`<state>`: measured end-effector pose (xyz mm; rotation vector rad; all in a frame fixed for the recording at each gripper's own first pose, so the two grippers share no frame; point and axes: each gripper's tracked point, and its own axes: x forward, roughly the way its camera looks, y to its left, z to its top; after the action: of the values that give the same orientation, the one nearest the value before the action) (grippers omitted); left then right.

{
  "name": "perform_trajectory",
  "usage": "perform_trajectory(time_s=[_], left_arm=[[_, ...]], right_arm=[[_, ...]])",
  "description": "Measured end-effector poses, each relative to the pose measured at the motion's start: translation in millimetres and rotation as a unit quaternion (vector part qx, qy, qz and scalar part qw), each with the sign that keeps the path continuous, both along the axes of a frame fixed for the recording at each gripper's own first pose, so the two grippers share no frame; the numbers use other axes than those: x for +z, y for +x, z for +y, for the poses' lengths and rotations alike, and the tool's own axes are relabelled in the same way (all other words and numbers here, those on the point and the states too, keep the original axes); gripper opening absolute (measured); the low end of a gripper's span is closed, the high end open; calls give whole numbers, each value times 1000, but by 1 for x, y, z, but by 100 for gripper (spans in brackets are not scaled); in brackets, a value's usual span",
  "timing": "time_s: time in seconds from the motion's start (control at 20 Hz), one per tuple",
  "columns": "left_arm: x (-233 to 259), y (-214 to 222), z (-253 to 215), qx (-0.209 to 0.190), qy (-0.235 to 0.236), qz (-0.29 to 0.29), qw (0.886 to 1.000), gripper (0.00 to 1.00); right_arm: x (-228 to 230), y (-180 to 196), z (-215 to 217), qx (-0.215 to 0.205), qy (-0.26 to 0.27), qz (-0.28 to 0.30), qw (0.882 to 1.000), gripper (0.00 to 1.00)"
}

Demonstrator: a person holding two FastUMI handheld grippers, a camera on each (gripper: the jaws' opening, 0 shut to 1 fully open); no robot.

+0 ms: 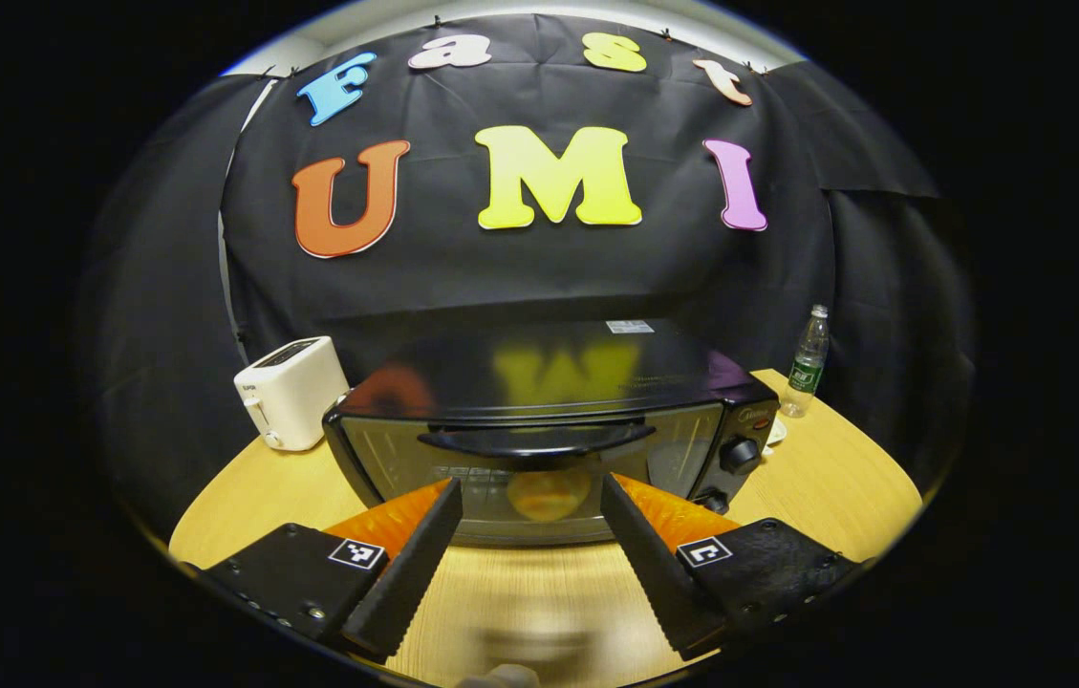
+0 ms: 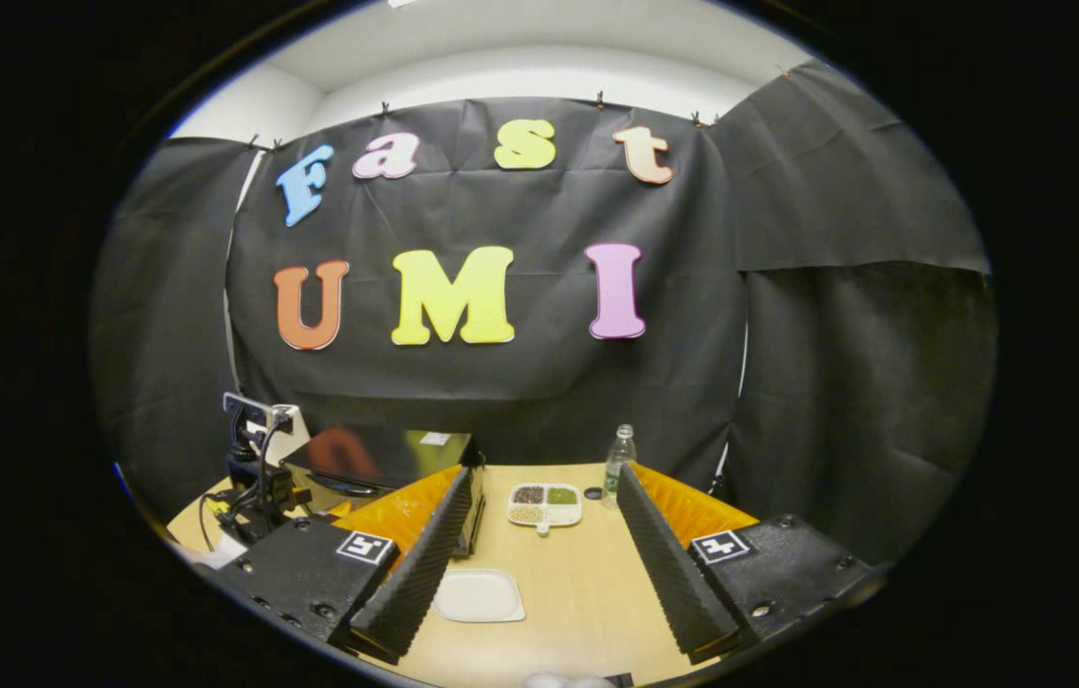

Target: Open the electric oven with the left hand, put the food in, and close the electric oven.

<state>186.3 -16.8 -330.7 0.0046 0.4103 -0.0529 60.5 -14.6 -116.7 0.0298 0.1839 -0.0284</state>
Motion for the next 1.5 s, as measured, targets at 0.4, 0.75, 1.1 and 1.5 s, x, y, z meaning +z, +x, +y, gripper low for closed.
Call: perform_trajectory(time_s=[0.4,0.75,1.1,1.5], left_arm=[[2,5,-2,-3,2,-4,1000,96],[69,-26,10,10,-20,-46,999,95],[189,-106,52,30,-23,-125,991,95],[285,-174,90,52,-30,-183,981,94]], right_arm=[[-1,-1,-4,-1,0,4,1000,96],[19,-4,12,16,-4,-15,1000,96],[41,-19,44,39,1,-38,998,96],[79,-51,60,39,-13,-65,997,96]])
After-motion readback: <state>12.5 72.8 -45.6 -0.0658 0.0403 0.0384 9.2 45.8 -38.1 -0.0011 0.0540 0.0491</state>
